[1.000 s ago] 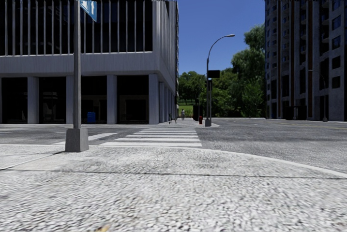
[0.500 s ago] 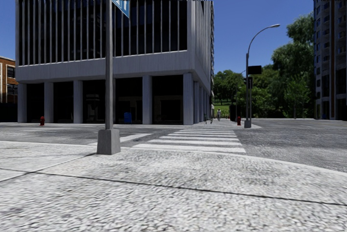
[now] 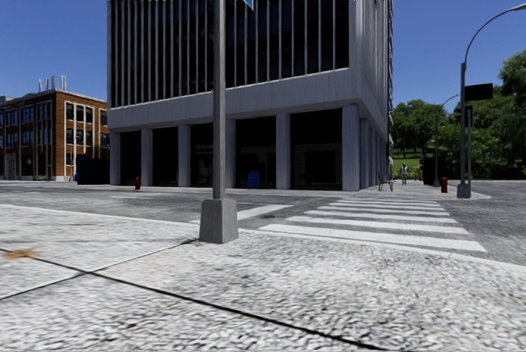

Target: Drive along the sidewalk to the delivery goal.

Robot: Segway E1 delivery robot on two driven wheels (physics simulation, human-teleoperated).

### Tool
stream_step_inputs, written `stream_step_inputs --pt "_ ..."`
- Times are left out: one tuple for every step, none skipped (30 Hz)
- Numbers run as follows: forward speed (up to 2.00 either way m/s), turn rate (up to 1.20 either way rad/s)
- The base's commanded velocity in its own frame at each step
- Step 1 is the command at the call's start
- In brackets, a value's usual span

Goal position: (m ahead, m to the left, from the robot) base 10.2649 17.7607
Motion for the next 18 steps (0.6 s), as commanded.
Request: stream_step_inputs --pt "1.46 0.60" --pt "1.46 0.60" --pt "1.46 0.60" --pt "1.46 0.60" --pt "1.46 0.60" --pt "1.46 0.61" --pt "1.46 0.63" --pt "1.46 0.63" --pt "1.46 0.65" --pt "1.46 0.66" --pt "1.47 0.66" --pt "1.47 0.66" --pt "1.47 0.66" --pt "1.47 0.67" --pt "1.47 0.67" --pt "1.47 0.67" --pt "1.47 0.67" --pt "1.47 0.67"
